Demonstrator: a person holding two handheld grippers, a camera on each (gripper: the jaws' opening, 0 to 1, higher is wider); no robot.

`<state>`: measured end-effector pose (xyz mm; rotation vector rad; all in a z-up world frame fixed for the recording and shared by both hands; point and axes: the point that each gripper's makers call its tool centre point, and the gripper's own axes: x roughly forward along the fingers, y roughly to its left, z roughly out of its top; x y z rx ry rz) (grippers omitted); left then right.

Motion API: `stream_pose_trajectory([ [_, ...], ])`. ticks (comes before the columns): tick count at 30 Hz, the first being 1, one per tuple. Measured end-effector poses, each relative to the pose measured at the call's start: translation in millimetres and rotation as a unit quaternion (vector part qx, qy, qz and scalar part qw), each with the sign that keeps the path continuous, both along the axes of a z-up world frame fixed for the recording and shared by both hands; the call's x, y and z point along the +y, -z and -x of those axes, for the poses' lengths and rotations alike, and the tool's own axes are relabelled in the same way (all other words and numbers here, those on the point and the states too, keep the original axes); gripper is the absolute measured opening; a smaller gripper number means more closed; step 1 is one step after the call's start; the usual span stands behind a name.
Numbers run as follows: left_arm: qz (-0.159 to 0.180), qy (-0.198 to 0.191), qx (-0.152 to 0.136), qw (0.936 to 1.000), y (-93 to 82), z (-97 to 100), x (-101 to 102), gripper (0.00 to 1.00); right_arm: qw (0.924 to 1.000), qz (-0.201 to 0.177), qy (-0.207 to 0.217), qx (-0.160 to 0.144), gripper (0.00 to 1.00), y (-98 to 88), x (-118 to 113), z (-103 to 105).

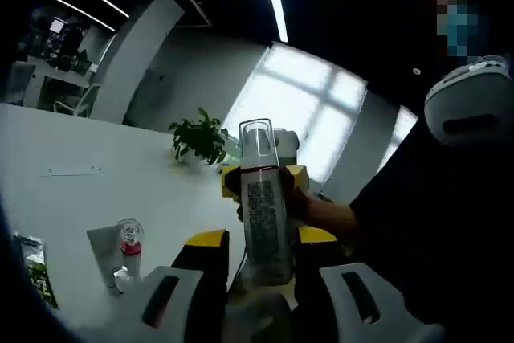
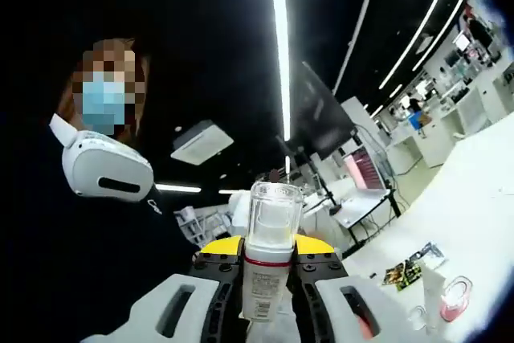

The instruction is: Arrange the skincare products in the storage area until every visible bottle or jar stands upright without overlapping.

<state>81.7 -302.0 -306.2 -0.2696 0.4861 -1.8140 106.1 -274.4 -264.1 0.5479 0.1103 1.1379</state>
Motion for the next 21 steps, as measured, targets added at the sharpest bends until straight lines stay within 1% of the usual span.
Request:
stream_pose_trajectory([
  [1,0.000,0.003,-0.012,0.9999,0.6,0.7,-0.1,0.16,0.9999,0.011,0.002,0.001,0.17,2.2,0.2,-1.9],
  [2,-0.001,-0.008,-0.024,0.9997,1.9,-2.8,-2.4,0.16,0.9998,0.020,0.002,0.004,0.17,3.0,1.0,-3.5],
  [3,-0.003,-0.019,-0.037,0.9991,4.0,-6.5,-3.7,0.16,0.9995,0.031,0.009,-0.004,0.18,3.6,-0.1,-5.7],
  [4,0.000,-0.038,-0.048,0.9981,5.0,-13.4,-5.0,0.16,0.9982,0.053,0.029,-0.010,0.17,7.3,-4.3,-10.9],
  [5,0.000,-0.048,-0.059,0.9971,7.2,-17.5,-4.6,0.15,0.9972,0.064,0.036,-0.012,0.17,9.0,-6.3,-12.1],
  [6,0.005,-0.049,-0.072,0.9962,6.9,-18.8,-4.2,0.15,0.9952,0.084,0.050,-0.013,0.18,12.9,-9.6,-14.0],
  [7,0.004,-0.054,-0.092,0.9943,8.6,-20.6,-3.1,0.15,0.9944,0.091,0.052,-0.012,0.18,14.5,-10.6,-13.7],
  [8,0.006,-0.052,-0.104,0.9932,9.1,-20.3,-2.8,0.15,0.9933,0.102,0.053,-0.010,0.19,16.4,-11.1,-11.9],
  [9,0.007,-0.046,-0.106,0.9932,8.4,-12.7,-5.1,0.15,0.9927,0.107,0.054,-0.014,0.19,15.8,-11.2,-10.4],
  [11,0.010,-0.048,-0.110,0.9927,9.7,-11.7,-5.7,0.15,0.9903,0.127,0.053,-0.019,0.22,17.2,-12.6,-7.0],
  [12,0.012,-0.049,-0.110,0.9926,10.7,-11.4,-6.4,0.15,0.9878,0.144,0.057,-0.021,0.22,19.8,-15.0,-7.2],
  [14,0.021,-0.054,-0.104,0.9930,10.8,-11.7,-7.4,0.15,0.9833,0.169,0.058,-0.036,0.24,22.9,-19.1,-5.1],
  [15,0.029,-0.056,-0.093,0.9936,9.2,-11.8,-7.9,0.15,0.9823,0.174,0.058,-0.036,0.23,23.9,-20.5,-4.1],
  [16,0.032,-0.057,-0.090,0.9937,8.4,-11.6,-8.0,0.15,0.9813,0.180,0.058,-0.035,0.22,25.7,-22.2,-2.8],
  [18,0.046,-0.058,-0.083,0.9938,5.5,-11.1,-7.9,0.15,0.9821,0.177,0.057,-0.032,0.22,25.5,-23.6,-0.7],
  [19,0.052,-0.054,-0.082,0.9938,3.9,-9.8,-8.4,0.15,0.9844,0.164,0.057,-0.029,0.21,23.3,-24.2,0.1],
  [21,0.053,-0.047,-0.085,0.9938,4.8,-6.8,-9.3,0.15,0.9879,0.143,0.056,-0.022,0.20,20.3,-23.9,0.4],
])
